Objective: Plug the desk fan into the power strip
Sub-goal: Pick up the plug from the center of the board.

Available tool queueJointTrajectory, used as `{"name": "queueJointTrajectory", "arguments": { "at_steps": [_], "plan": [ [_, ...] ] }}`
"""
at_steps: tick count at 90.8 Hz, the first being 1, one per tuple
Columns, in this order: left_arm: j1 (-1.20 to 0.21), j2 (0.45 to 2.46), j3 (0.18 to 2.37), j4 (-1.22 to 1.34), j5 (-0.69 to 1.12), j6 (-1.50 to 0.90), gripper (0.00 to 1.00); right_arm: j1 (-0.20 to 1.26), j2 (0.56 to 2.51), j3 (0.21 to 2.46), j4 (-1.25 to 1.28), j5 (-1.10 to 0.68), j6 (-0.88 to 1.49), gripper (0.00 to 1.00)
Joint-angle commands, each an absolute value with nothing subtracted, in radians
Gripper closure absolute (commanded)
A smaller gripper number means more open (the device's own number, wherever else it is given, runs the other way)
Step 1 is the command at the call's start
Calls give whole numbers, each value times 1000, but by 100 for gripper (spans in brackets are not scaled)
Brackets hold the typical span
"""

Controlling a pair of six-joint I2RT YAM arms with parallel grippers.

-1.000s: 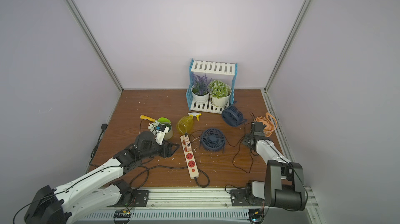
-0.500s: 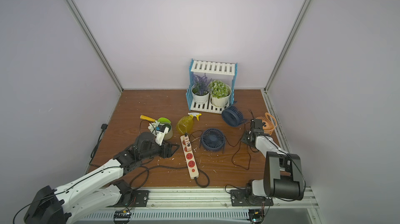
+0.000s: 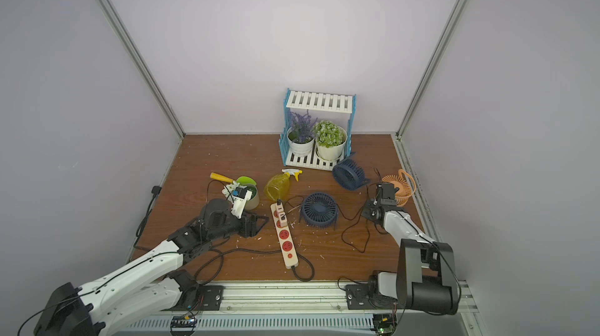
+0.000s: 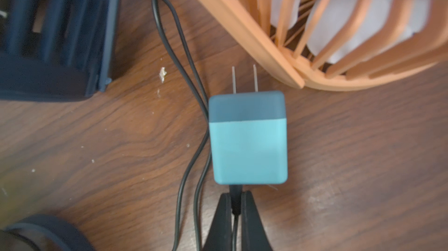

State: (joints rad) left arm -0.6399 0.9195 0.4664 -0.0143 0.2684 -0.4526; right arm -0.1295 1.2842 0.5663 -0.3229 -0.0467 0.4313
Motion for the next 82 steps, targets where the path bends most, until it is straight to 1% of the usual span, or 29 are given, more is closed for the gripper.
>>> {"name": "queueJointTrajectory", "arguments": {
  "at_steps": [1, 17, 29, 36, 40, 49, 53, 64, 82],
  "plan": [
    [-637, 896, 463, -14, 264, -464, 28, -128, 1245, 552, -334, -31, 435, 98],
    [-637, 887, 458, -17, 261, -466, 28, -129, 1273, 567, -336, -40, 431, 98],
    [-637, 889, 459, -15, 262, -466, 28, -129, 1329, 591, -344, -49, 421, 90],
    [-637, 888, 459, -15, 261, -466, 28, -129, 1360, 603, -346, -62, 418, 88],
    [-637, 887, 457, -15, 261, -466, 28, -129, 1374, 608, -345, -66, 416, 89],
    [-637, 882, 456, -17, 257, -467, 28, -129, 1374, 609, -347, -65, 415, 98],
    [-637, 880, 457, -18, 256, -467, 28, -129, 1355, 603, -348, -57, 416, 100],
    [-637, 872, 465, -15, 252, -471, 28, -129, 1256, 579, -357, -41, 411, 100],
    [-637, 879, 570, -91, 241, -508, 28, -84, 1016, 609, -449, -89, 330, 100]
  ]
}}
